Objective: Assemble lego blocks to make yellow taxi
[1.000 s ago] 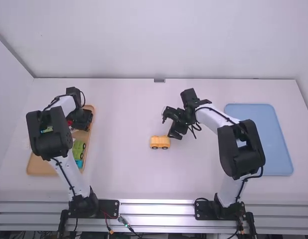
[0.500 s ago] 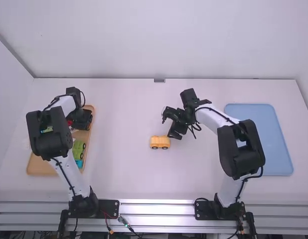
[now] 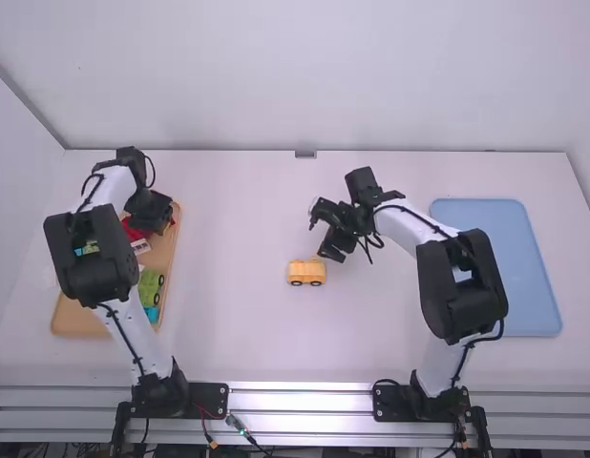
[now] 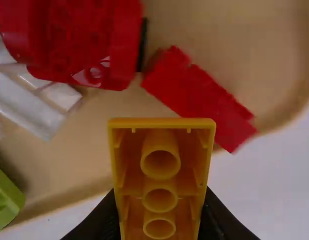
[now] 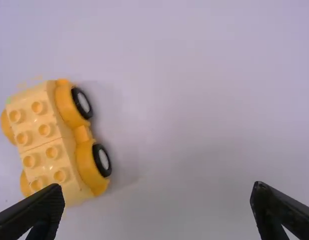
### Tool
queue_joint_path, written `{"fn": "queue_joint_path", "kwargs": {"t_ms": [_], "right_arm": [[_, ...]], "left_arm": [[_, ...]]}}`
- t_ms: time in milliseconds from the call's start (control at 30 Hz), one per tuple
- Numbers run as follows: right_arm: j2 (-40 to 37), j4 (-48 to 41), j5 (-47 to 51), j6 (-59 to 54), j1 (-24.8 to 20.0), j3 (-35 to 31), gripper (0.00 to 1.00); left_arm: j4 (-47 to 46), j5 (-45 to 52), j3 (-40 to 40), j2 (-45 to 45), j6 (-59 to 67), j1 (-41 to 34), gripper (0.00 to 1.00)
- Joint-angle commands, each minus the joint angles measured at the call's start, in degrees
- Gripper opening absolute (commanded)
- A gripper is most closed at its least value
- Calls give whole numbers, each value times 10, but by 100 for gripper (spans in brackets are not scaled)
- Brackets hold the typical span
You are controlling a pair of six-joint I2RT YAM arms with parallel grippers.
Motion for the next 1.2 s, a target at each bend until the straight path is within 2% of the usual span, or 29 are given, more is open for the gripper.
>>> {"fn": "queue_joint_path", "kwargs": {"t_ms": [0,67,133,200,367,600,833,967,1033,1067,1133,1167], "right_arm": [[-24,23,-14,74,3,13,99],[-24,50,-33,104,3,13,99],[-24,93,-75,139,3,13,99],[-24,121,-97,159,3,13,99],[-24,205,-163,237,3,13,99],[-23,254,-246,246,3,13,99],[-23,259,-265,246,3,13,99],[-19,296,-272,293,3,12,99],[-15,325,-318,306,3,12,99],[-14,327,-322,306,3,12,99],[-9,357,-402,306,3,12,99],[-8,360,-412,307,2,12,99]], "left_arm": [[-20,37,49,2,88,-2,18],[-23,78,71,1,137,-2,12],[-25,150,98,-2,212,-1,2],[-26,174,108,-7,236,-2,2],[-25,151,106,-29,241,-11,2],[22,202,69,-47,313,-31,2],[102,162,-27,-110,304,-69,2],[184,177,-135,-208,347,-104,2],[235,238,-197,-259,422,-133,2],[239,245,-202,-263,427,-135,2],[293,348,-269,-313,520,-164,2],[299,360,-276,-318,530,-167,2]]}}
